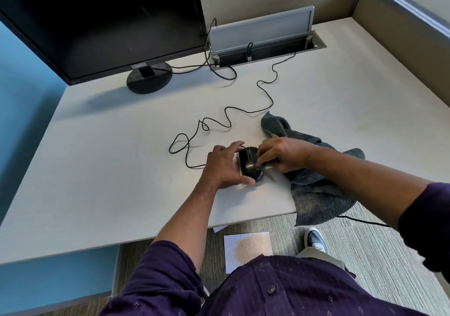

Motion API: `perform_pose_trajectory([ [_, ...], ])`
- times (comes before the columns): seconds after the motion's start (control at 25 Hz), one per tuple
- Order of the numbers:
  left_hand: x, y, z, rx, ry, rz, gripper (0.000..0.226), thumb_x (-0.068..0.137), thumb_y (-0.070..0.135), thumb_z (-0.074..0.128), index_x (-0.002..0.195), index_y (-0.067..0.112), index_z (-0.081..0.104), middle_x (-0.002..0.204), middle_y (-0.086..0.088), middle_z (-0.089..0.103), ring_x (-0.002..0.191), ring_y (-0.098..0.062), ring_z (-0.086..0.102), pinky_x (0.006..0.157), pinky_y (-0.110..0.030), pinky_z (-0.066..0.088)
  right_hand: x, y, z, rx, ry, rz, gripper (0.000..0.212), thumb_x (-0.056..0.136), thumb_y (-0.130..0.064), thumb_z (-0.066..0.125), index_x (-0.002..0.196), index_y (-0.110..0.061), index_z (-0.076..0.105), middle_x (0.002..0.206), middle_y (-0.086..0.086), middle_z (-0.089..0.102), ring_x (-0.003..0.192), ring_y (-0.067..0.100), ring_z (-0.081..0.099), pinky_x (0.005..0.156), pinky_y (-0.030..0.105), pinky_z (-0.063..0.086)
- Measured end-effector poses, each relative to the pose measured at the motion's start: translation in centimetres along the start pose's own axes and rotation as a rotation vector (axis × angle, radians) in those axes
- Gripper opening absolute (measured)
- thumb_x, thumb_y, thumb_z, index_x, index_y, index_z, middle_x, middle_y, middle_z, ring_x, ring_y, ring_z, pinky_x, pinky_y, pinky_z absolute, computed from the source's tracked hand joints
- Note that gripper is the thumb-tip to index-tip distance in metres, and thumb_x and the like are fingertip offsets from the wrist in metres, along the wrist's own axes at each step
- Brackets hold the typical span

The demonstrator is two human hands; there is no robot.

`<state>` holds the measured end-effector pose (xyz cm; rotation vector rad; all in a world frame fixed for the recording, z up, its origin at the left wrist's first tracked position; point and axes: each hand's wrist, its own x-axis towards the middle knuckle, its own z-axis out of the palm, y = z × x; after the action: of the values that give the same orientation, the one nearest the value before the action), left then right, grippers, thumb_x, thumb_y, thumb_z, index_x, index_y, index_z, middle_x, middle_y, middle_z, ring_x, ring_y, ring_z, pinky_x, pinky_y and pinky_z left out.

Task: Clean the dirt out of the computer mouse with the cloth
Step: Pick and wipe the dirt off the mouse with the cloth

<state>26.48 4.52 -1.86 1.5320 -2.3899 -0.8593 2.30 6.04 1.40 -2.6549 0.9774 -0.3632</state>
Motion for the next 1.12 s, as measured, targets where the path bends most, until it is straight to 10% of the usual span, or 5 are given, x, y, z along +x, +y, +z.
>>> perform_pose_trajectory([
  [0.16, -0.2, 0.0, 0.1, -0.015, 0.002, -0.022, 0.12, 0.046, 0.066, 0.091, 0.151, 0.045, 0.037, 0.144, 0.024, 0.059, 0.131, -0.017, 0.039, 0.101, -0.032, 0.029, 0.7, -0.6, 1.0, 0.025, 0.126, 0.225, 0.027, 0.078, -0.003, 0.074, 0.102, -0.014, 0.078, 0.098, 0.007, 0.068, 0.091, 0.027, 0.066, 0.077, 0.043, 0.055],
  [0.4, -0.2, 0.0, 0.0, 0.0, 0.006, -0.016, 0.121, 0.048, 0.063, 0.094, 0.152, 0.043, 0.037, 0.144, 0.024, 0.059, 0.13, -0.017, 0.04, 0.102, -0.033, 0.03, -0.5, -0.5, -0.4, 0.049, -0.131, 0.064, 0.028, 0.072, -0.001, 0.077, 0.094, -0.017, 0.08, 0.09, 0.001, 0.07, 0.084, 0.023, 0.066, 0.073, 0.036, 0.055],
  [0.56, -0.3, -0.1, 0.1, -0.005, 0.01, -0.015, 0.125, 0.051, 0.06, 0.096, 0.157, 0.039, 0.032, 0.146, 0.022, 0.059, 0.133, -0.022, 0.042, 0.104, -0.034, 0.029, 1.7, -1.2, -0.4, 0.002, 0.112, 0.098, 0.02, 0.083, -0.014, 0.076, 0.103, -0.018, 0.077, 0.095, 0.001, 0.068, 0.091, 0.021, 0.062, 0.079, 0.034, 0.052],
  [1.12, -0.3, 0.1, 0.1, -0.007, 0.005, -0.086, 0.138, 0.052, 0.058, 0.098, 0.162, 0.038, 0.017, 0.144, 0.0, 0.061, 0.138, -0.027, 0.043, 0.113, -0.044, 0.033, 5.0, -2.9, 1.6, -0.357, -0.14, -0.136, 0.017, 0.084, -0.02, 0.068, 0.1, -0.017, 0.073, 0.105, -0.001, 0.068, 0.102, 0.024, 0.06, 0.08, 0.036, 0.047],
])
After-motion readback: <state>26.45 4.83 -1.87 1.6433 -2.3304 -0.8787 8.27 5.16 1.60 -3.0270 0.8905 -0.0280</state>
